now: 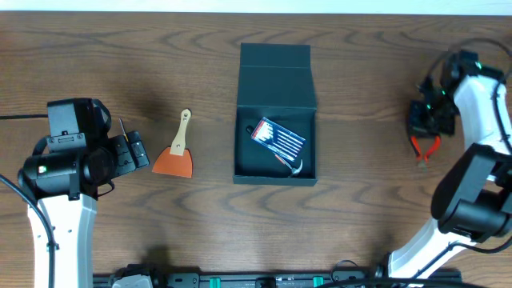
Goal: Pack container
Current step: 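Close the right gripper on the pliers and lift them, then carry the pliers left into the green box and lower them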
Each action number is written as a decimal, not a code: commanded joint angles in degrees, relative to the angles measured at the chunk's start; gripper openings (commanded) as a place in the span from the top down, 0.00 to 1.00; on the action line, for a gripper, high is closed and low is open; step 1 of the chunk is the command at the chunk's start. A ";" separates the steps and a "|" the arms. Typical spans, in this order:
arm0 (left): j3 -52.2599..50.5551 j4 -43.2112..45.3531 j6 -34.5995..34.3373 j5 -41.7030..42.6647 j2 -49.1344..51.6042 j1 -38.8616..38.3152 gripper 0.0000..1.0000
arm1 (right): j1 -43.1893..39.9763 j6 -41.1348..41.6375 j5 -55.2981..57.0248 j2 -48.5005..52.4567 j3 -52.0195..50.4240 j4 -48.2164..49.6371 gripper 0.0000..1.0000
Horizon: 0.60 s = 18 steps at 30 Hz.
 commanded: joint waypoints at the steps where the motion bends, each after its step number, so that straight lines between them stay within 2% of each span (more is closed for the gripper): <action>1: 0.96 -0.68 -0.52 -0.31 -0.92 0.37 0.01 | 6.19 -2.38 -2.08 -2.84 8.07 -3.43 0.99; 6: 0.96 -1.29 -0.52 -0.31 -1.60 0.37 0.02 | 17.20 -5.11 -2.16 -2.86 21.86 -10.05 0.99; 9: 0.98 -1.53 -0.52 -0.31 -2.14 0.37 0.02 | 25.07 -9.49 -2.16 -2.86 28.13 -12.28 0.99; 14: 0.98 -1.66 -0.55 -0.33 -3.06 1.44 0.02 | 36.39 -16.94 -0.94 -2.86 30.62 -11.93 0.99; 18: 0.96 -2.45 -0.52 -0.31 -4.22 5.18 0.02 | 42.91 -21.00 -0.90 -2.21 30.58 -11.06 0.99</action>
